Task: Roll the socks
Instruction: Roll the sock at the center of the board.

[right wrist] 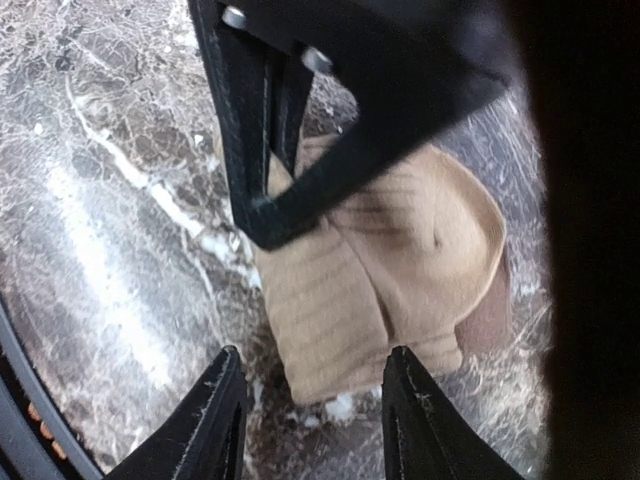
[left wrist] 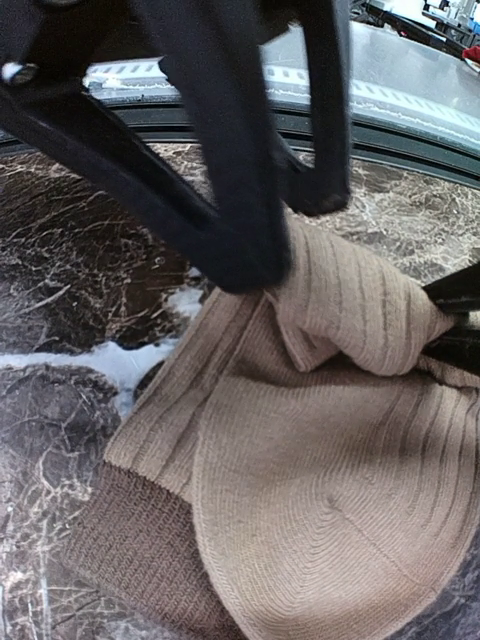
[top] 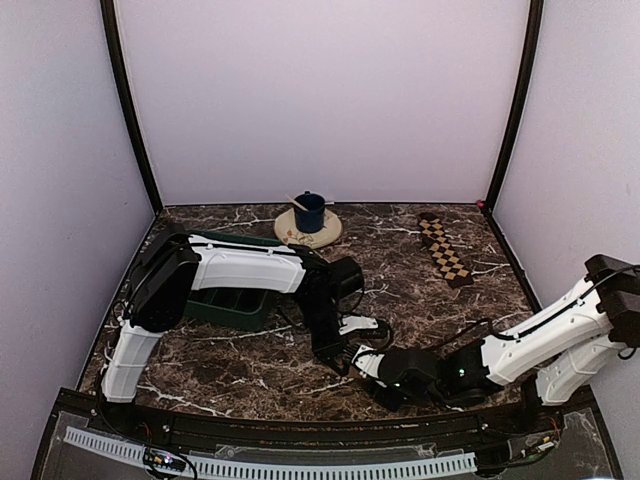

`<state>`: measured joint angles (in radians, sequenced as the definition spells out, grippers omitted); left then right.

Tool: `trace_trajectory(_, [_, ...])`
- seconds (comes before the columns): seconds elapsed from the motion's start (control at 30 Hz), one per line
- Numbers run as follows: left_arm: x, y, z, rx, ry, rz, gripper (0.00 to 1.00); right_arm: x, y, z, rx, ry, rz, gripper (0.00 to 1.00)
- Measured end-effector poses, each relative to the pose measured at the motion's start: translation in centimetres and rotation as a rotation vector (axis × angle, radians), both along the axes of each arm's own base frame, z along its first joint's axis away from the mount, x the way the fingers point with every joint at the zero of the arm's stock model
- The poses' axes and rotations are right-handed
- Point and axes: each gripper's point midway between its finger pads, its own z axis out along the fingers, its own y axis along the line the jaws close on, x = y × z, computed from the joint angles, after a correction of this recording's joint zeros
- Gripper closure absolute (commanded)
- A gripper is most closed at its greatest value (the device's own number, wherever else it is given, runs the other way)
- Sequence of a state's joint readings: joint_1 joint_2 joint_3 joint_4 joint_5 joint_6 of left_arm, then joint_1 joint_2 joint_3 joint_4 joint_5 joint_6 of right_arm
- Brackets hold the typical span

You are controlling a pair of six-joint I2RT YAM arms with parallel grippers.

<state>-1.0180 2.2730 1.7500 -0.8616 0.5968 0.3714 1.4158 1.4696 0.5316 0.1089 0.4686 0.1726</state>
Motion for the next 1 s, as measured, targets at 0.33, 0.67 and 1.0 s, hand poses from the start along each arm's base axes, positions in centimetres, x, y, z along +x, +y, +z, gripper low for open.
trace_trajectory(0.33, [-0.1,0.0,0.0,-0.003,0.007,-0.007,1.00,0.8,1.5,-0.8,-0.066,-0.048,0.042,0.77])
trace_trajectory(0.67, [0.1,0.1,-0.1,0.007,-0.001,-0.002,0.96,1.0,1.3,-1.1,-0.066,-0.010,0.026,1.00])
trace_trajectory(1.0, [0.8,0.6,0.5,-0.035,0.035,0.104,0.61,1.0,1.1,-1.1,-0.002,0.039,-0.033,1.00])
